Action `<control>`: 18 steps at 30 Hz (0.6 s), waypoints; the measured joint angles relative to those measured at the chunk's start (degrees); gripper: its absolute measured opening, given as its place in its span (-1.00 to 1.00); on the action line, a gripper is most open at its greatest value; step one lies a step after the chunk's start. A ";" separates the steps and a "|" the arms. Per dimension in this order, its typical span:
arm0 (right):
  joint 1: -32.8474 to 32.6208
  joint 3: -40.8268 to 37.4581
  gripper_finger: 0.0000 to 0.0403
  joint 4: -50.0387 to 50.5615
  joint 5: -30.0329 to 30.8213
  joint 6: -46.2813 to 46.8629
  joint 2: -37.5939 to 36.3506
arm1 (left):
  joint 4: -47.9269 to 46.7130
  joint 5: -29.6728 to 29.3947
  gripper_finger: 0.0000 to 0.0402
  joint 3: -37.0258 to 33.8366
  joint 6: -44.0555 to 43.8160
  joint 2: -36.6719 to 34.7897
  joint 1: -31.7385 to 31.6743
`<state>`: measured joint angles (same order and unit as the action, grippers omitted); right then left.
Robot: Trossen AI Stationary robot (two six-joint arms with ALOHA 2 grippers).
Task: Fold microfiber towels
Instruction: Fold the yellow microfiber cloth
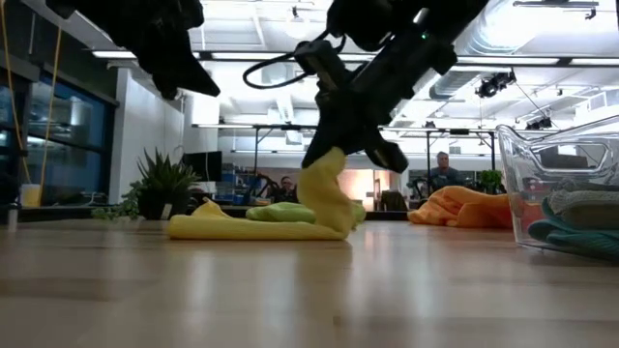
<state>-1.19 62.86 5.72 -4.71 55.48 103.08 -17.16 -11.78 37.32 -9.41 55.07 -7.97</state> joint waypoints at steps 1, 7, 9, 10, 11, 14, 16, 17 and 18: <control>0.00 0.01 -1.00 -1.22 0.02 0.50 0.54 | 0.09 0.00 -1.00 0.00 -0.05 0.00 0.00; 0.00 -0.01 -1.00 -6.89 0.08 3.89 1.73 | 0.54 -0.28 -1.00 0.00 -1.13 0.52 0.00; 0.00 0.01 -1.00 -9.35 0.02 4.50 2.24 | 0.72 -0.77 -1.00 0.00 -1.55 0.57 0.00; 0.00 0.01 -1.00 -9.37 0.02 4.66 2.26 | 0.69 -0.93 -1.00 0.00 -1.55 0.57 0.00; -0.03 0.01 -1.00 -9.54 0.02 4.66 2.27 | 0.93 -0.95 -1.00 0.00 -1.57 0.57 0.00; -0.14 0.06 -1.00 -10.39 -0.11 4.60 2.91 | 1.04 -1.45 -1.00 0.00 -1.56 0.57 0.00; -0.39 0.02 -1.00 -11.31 -0.26 4.58 3.63 | 1.10 -1.53 -1.00 0.00 -1.76 0.56 0.00; -0.58 0.06 -1.00 -11.85 -0.27 4.49 3.94 | 1.10 -1.67 -1.00 0.00 -2.07 0.57 0.00; -0.78 0.03 -1.00 -11.41 -0.25 4.49 4.00 | 1.11 -1.83 -1.00 0.00 -2.47 0.57 0.00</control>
<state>-1.97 62.89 -5.69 -4.96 59.96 107.08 -16.05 -13.61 37.32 -11.88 55.64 -7.97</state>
